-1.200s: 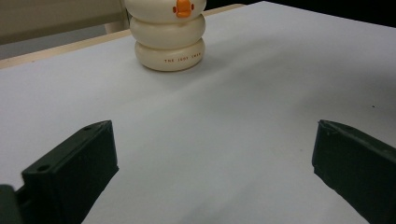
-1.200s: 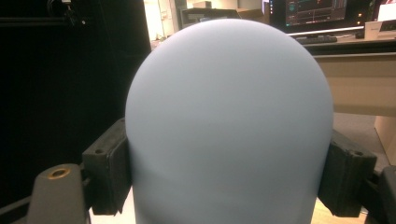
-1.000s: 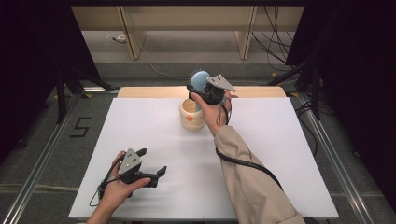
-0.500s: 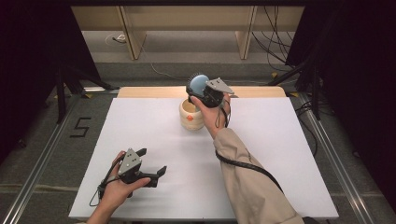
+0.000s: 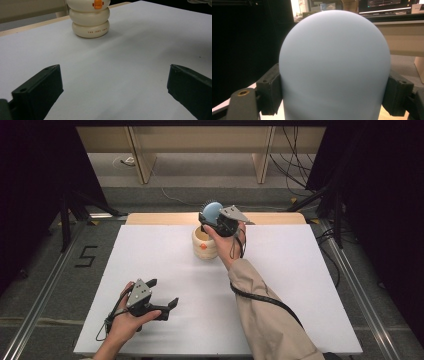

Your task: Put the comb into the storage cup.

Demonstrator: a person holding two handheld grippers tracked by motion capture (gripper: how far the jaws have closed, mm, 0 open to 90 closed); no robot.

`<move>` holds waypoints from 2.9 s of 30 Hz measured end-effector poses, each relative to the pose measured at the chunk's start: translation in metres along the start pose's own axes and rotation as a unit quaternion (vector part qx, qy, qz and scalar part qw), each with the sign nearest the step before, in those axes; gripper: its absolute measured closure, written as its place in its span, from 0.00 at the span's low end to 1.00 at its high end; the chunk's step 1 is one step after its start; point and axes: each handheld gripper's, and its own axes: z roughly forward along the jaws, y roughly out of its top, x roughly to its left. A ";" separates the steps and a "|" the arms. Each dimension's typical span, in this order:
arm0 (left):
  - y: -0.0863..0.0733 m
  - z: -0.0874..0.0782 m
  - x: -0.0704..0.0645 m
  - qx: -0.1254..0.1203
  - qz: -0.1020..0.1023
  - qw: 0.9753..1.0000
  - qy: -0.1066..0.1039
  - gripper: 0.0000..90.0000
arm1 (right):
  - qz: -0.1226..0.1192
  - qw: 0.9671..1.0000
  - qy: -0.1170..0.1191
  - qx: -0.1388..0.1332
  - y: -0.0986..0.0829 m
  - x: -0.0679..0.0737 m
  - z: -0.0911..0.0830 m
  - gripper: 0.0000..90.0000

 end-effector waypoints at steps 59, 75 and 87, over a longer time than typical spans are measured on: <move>0.000 0.001 0.000 0.002 -0.006 1.000 0.001 0.00 | -0.006 1.000 0.016 0.024 0.009 -0.026 -0.044 0.11; -0.002 0.001 0.001 0.006 -0.004 1.000 0.008 0.00 | -0.007 0.999 0.031 0.044 -0.002 -0.053 -0.075 0.10; -0.002 0.000 0.002 0.005 -0.004 1.000 0.010 0.00 | -0.014 0.998 0.036 0.054 -0.006 -0.066 -0.094 0.10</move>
